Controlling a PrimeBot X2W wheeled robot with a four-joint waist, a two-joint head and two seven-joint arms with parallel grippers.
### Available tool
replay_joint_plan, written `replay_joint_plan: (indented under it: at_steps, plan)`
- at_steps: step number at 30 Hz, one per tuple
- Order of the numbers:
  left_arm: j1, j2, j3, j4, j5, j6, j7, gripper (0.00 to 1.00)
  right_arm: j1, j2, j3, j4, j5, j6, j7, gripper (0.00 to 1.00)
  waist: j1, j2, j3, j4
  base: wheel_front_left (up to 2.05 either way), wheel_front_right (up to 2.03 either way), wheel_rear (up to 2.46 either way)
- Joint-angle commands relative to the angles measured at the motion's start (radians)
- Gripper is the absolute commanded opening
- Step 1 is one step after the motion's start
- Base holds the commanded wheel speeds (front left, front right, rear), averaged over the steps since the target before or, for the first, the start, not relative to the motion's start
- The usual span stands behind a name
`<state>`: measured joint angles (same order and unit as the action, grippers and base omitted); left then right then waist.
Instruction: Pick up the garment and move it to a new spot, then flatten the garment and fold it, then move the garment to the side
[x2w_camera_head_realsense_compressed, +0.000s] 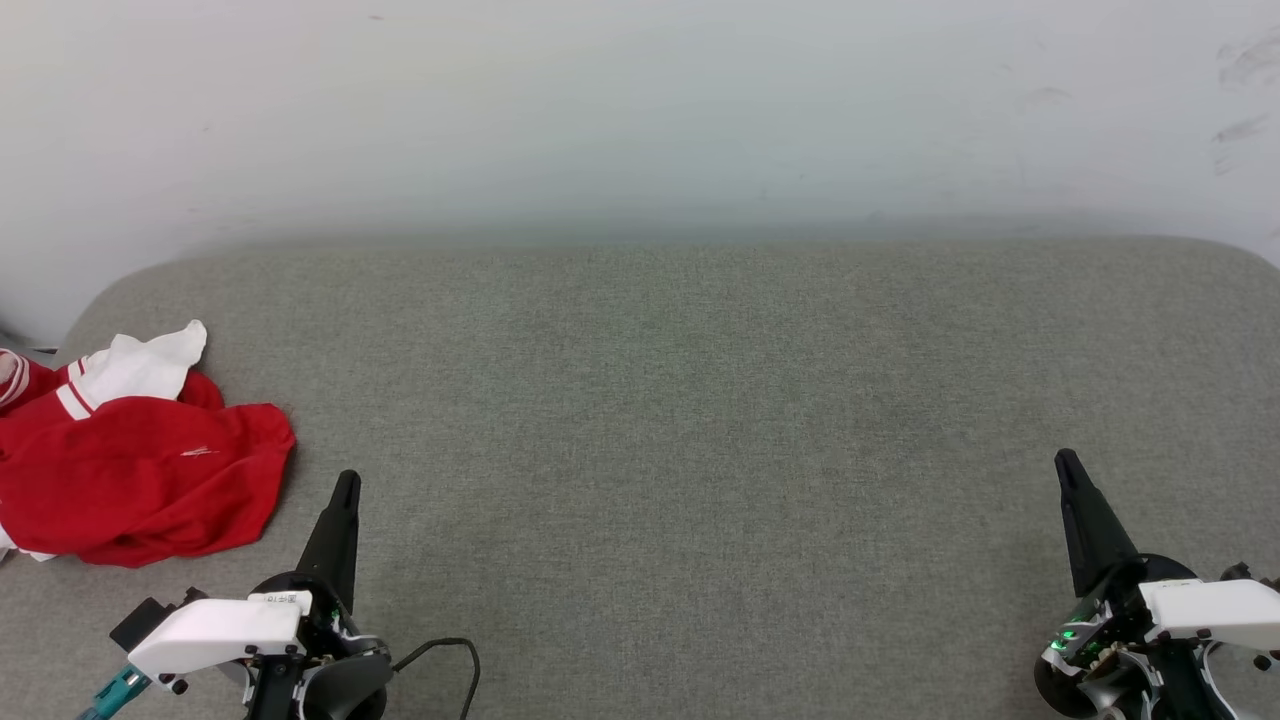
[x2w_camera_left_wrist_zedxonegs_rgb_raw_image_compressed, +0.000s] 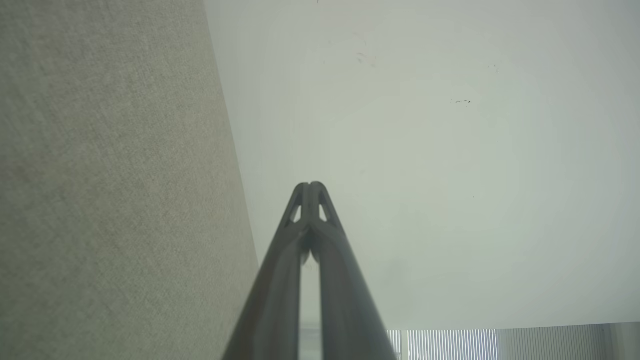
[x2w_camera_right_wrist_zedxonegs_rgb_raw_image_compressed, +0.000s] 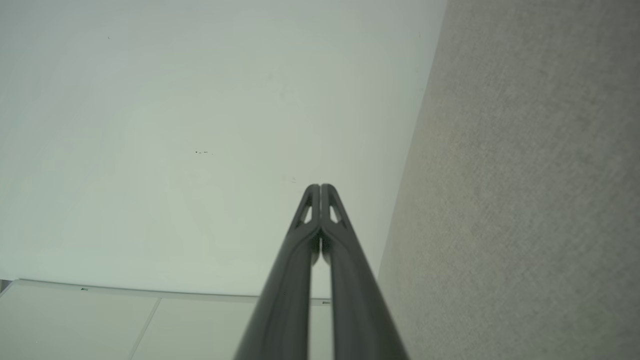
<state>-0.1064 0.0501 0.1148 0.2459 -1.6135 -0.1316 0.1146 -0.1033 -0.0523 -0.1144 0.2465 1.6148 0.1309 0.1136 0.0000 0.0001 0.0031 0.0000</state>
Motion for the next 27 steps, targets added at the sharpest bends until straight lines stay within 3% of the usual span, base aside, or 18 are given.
replay_joint_plan:
  at_steps: [1,27]
  plan:
    - [-0.006,-0.003,0.002,-0.001,0.001,-0.003,0.002,0.0,-0.012,0.003,0.0,0.001,-0.005,0.0,0.0,0.0,0.0,-0.0001,0.0,0.0,0.0,0.0,0.0]
    - [-0.006,-0.003,0.002,-0.001,0.001,-0.003,0.002,0.0,-0.012,0.003,0.001,0.001,-0.005,0.0,0.0,0.0,0.0,-0.0001,0.0,0.0,0.0,0.0,0.0]
